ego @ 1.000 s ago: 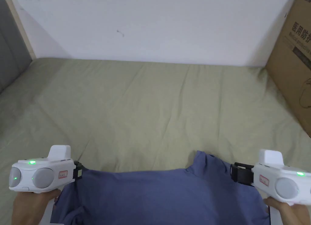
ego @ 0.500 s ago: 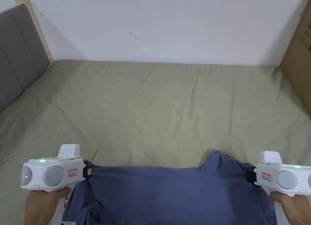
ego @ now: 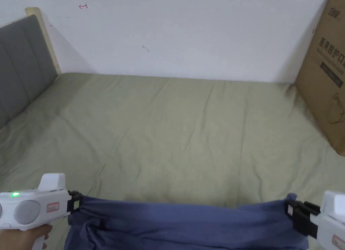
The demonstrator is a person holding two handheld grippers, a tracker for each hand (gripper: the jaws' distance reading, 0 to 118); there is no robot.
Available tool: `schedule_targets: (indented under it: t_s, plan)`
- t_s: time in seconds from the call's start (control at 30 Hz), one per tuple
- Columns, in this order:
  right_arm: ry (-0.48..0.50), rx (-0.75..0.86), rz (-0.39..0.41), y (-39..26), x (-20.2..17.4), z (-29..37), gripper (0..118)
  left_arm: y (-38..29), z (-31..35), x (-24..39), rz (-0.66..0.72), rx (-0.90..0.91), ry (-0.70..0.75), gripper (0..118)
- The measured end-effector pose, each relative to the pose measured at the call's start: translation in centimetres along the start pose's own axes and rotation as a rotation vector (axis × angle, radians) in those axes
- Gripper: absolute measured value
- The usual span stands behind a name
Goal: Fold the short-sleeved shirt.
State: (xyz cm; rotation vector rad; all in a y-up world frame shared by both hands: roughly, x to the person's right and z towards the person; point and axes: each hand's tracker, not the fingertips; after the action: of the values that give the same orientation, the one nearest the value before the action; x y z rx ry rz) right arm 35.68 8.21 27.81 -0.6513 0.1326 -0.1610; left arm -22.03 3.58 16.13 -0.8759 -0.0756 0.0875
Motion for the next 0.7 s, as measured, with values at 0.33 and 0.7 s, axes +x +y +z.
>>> schedule_targets:
  t_s: [0.33,0.7]
  plan:
    - [-0.069,-0.15,-0.142,-11.7,2.3,1.7,3,-9.4,1.9,0.8,-0.056,-0.138,0.031,1]
    - [-0.198,-0.211,-0.137,-14.3,0.6,0.9,24,-12.9,0.9,0.8,0.002,-0.178,0.073,21]
